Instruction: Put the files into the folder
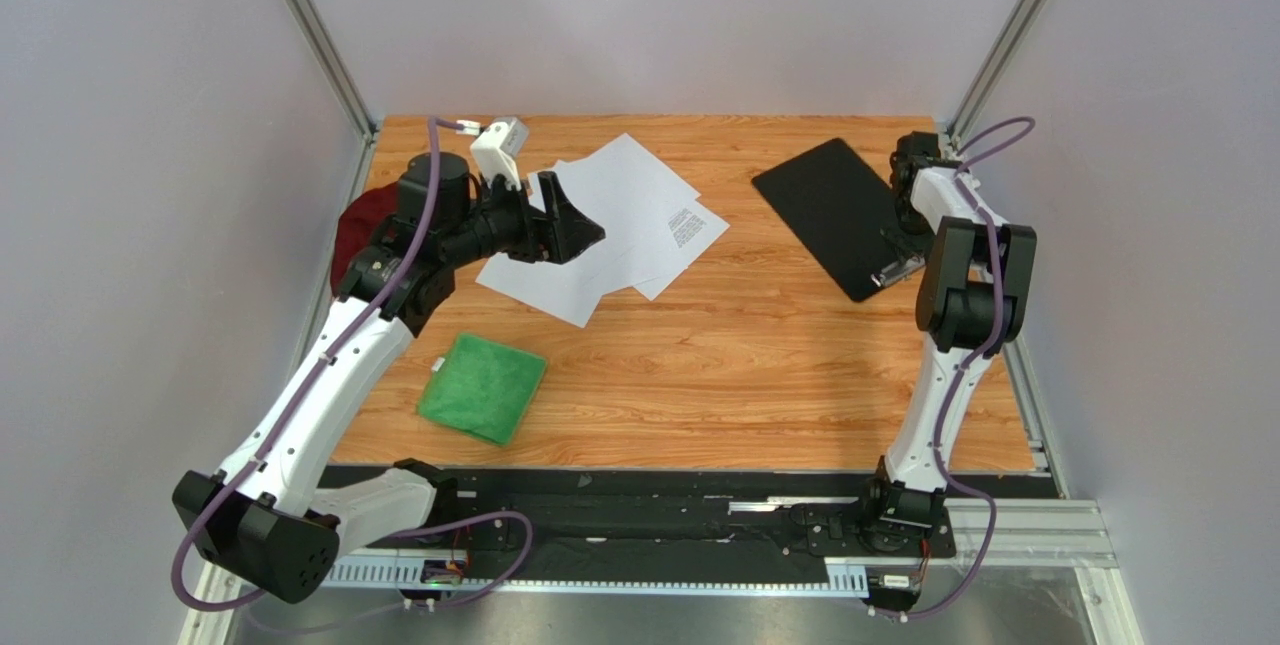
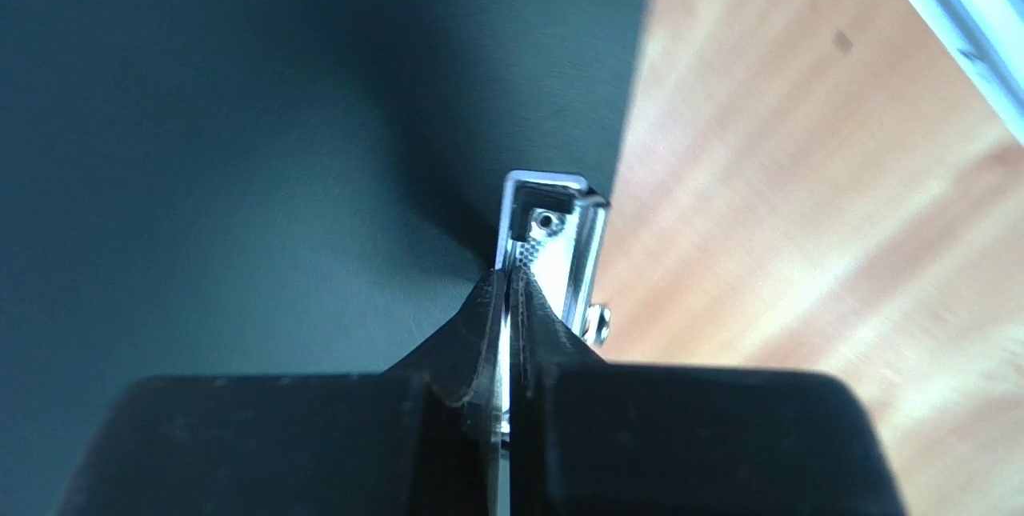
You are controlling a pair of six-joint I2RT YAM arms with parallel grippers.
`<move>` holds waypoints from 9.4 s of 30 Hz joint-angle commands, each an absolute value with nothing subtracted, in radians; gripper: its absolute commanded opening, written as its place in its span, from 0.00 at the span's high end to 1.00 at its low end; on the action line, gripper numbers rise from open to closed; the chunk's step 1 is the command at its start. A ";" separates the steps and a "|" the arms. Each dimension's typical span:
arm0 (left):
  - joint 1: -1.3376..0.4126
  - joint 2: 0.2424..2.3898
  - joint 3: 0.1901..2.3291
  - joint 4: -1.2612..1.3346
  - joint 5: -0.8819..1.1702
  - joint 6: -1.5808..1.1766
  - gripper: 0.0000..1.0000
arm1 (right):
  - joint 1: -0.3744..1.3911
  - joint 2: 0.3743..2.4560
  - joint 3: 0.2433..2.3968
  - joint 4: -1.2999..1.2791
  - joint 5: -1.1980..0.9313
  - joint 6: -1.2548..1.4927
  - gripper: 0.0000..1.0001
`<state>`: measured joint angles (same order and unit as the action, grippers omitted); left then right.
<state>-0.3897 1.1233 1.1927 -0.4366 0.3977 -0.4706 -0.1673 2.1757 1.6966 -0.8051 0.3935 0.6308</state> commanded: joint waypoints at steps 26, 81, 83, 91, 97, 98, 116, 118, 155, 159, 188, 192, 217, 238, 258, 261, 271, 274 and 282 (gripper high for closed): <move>-0.664 1.238 1.098 -0.311 0.353 -0.554 0.18 | 0.106 1.552 0.901 -0.552 0.692 0.020 1.00; -0.793 1.911 1.180 -0.172 0.376 -0.545 0.34 | 0.382 1.419 0.907 -0.756 0.114 0.408 0.34; -0.795 1.940 1.193 -0.178 0.379 -0.543 0.35 | 0.382 1.460 0.905 -0.761 0.113 0.403 0.34; -0.801 2.023 1.270 -0.199 0.377 -0.543 0.35 | 0.380 1.497 0.871 -0.744 0.193 0.479 0.35; -0.805 2.089 1.362 -0.233 0.390 -0.534 0.35 | 0.322 1.558 0.864 -0.730 0.138 0.492 0.60; -0.805 2.092 1.377 -0.236 0.391 -0.534 0.35 | 0.324 1.557 0.865 -0.729 0.134 0.489 0.59; -0.773 1.809 1.435 -0.339 0.361 -0.514 0.16 | 0.304 1.471 0.951 -0.811 0.371 0.462 0.45; -0.726 1.697 1.399 -0.337 0.333 -0.534 0.14 | 0.347 1.496 1.069 -0.811 0.402 0.443 0.41; -0.239 2.299 1.694 -0.267 0.423 -1.094 0.24 | 0.347 2.660 2.431 -0.683 -0.081 0.428 0.21; -0.239 2.284 1.686 -0.285 0.416 -1.068 0.24 | 0.373 2.658 2.410 -0.680 -0.150 0.361 0.23; -0.229 2.304 1.703 -0.291 0.442 -1.011 0.24 | 0.328 2.433 2.069 -0.143 -0.528 0.643 0.16; -0.226 2.303 1.703 -0.290 0.449 -1.006 0.24 | 0.330 2.427 2.094 -0.169 -0.517 0.598 0.16; -0.219 2.299 1.710 -0.275 0.469 -1.011 0.24 | 0.327 2.407 2.045 -0.060 -0.561 0.688 0.18; -0.218 2.286 1.723 -0.268 0.492 -0.947 0.23 | 0.331 2.376 1.787 0.332 -0.500 0.983 0.35; -0.382 1.456 1.447 -0.463 0.382 -0.609 0.15 | 0.416 1.453 0.986 -0.134 0.079 1.373 1.00; -0.445 1.382 1.346 -0.453 0.385 -0.611 0.16 | 0.485 1.183 0.815 -0.257 0.248 1.480 1.00; -0.646 1.347 1.184 -0.416 0.345 -0.612 0.18 | 0.679 0.680 0.348 -0.517 0.526 1.822 1.00; -0.683 1.358 1.161 -0.446 0.293 -0.627 0.18 | 0.729 0.644 0.276 -0.548 0.537 1.887 1.00; -0.709 1.368 1.058 -0.466 0.133 -0.707 0.17 | 0.905 0.661 0.311 -0.779 0.652 2.035 0.99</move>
<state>-0.7055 1.3598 1.1019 -0.4656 0.2142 -0.6693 0.8375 0.6540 0.2813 -0.6655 0.5140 1.8893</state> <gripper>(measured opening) 0.834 0.005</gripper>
